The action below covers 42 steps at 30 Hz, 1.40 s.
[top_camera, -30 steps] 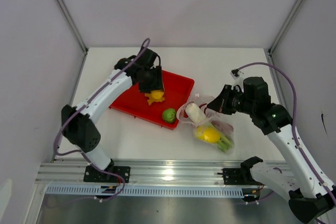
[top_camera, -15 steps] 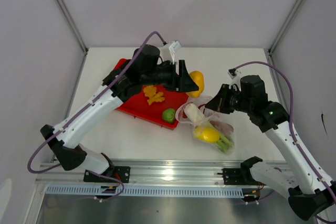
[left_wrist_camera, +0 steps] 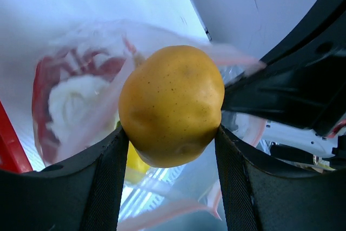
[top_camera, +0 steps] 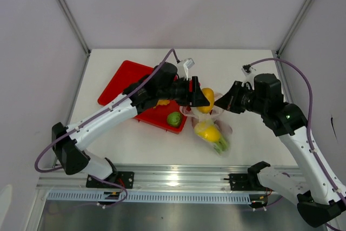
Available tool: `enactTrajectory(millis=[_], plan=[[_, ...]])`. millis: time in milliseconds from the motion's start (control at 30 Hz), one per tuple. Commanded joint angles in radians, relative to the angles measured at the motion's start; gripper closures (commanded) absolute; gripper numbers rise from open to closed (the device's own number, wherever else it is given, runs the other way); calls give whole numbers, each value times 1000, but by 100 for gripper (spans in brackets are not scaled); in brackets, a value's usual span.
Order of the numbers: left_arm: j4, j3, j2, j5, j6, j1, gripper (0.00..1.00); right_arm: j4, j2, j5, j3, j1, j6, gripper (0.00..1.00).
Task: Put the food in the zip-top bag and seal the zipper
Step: Place the fake food in the zipper food storage bag.
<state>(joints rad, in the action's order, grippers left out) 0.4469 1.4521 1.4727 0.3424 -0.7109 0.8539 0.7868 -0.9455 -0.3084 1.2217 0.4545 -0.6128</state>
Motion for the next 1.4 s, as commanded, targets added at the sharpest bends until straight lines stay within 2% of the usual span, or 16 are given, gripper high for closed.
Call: enactTrajectory(millis=[0, 133, 367, 500, 533, 567, 600, 633, 700, 733, 1000, 1067, 1100, 1200, 1267, 1367], plan=[[-111, -73, -74, -40, -54, 34, 99, -97, 8, 15, 78, 4, -54, 100], [-148, -139, -84, -37, -55, 59, 99, -95, 1, 40, 99, -2, -73, 100], [-142, -107, -22, 13, -38, 88, 100, -124, -30, 15, 124, -14, -110, 100], [-99, -9, 55, 105, -15, 88, 99, -143, -41, 3, 124, -17, -123, 100], [-91, 28, 90, 127, -13, 88, 96, -143, -44, 2, 124, -17, -123, 100], [-58, 65, 109, 151, -4, 88, 67, -143, -45, 0, 121, -22, -122, 100], [-33, 65, 121, 142, 4, 88, 67, -141, -45, 0, 122, -25, -122, 100], [-5, 95, 124, 120, 10, 88, 41, -143, -45, 0, 121, -28, -119, 100], [18, 68, 81, 52, 30, 88, 25, -133, -42, 0, 128, -42, -110, 100], [16, 38, 57, -9, 37, 86, 1, -127, -39, 2, 130, -48, -104, 100], [26, -133, -222, -336, 82, 86, 0, -100, -27, -46, 119, -77, -73, 100], [108, -136, -247, -473, 58, 83, 0, -93, -22, -54, 114, -79, -71, 100], [143, -127, -256, -497, 36, 82, 1, -93, -21, -64, 111, -77, -68, 100], [177, -168, -299, -533, 31, 83, 0, -86, -19, -83, 107, -77, -61, 100], [132, -187, -325, -517, 53, 82, 0, -87, -15, -92, 93, -77, -56, 100], [36, -208, -342, -369, 85, 82, 0, -110, -6, -123, 58, -76, -62, 100]])
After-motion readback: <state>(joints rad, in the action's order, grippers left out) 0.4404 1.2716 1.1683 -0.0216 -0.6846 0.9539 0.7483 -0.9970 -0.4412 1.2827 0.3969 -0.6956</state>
